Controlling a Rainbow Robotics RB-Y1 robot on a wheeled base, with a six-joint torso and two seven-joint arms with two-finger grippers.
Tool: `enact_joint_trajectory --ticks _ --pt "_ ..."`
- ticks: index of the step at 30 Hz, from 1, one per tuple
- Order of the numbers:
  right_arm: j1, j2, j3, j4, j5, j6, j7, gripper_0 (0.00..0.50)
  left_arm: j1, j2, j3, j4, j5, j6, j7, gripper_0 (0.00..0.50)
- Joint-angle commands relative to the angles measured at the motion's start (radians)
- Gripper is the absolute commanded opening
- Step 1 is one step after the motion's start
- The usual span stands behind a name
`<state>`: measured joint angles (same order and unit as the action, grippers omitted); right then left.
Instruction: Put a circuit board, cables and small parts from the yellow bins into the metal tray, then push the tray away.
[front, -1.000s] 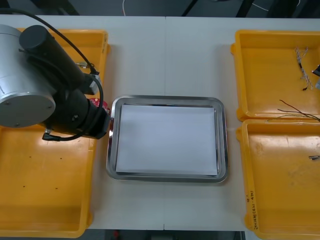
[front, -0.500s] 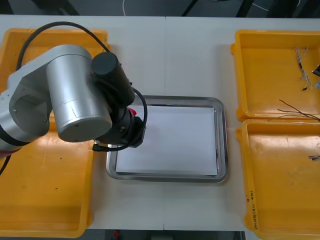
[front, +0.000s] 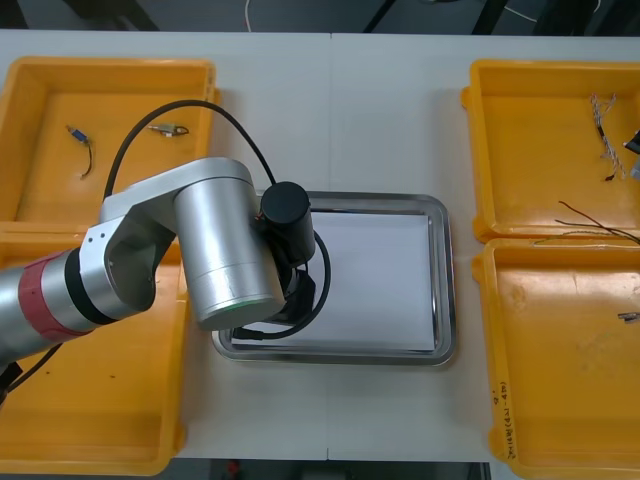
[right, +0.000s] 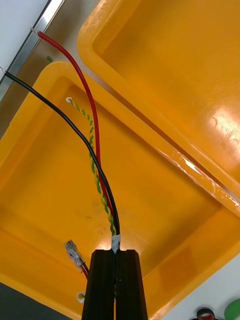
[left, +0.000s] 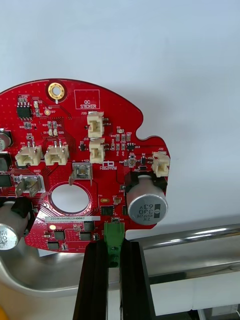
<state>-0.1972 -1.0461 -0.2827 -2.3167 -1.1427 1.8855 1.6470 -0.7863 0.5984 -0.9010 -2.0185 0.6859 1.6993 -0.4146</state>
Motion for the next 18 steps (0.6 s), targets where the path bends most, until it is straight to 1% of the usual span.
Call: enact_joint_trajectory --ticks 1,18 --pt "-0.024 -0.037 0.007 -0.024 -0.005 0.006 0.025 0.000 -0.041 -0.028 -0.033 0.021 -0.014 -0.041 0.065 0.000" --pt "-0.024 -0.038 0.007 -0.024 -0.005 0.009 0.028 0.000 -0.039 -0.026 -0.122 0.026 -0.023 -0.070 0.112 0.001"
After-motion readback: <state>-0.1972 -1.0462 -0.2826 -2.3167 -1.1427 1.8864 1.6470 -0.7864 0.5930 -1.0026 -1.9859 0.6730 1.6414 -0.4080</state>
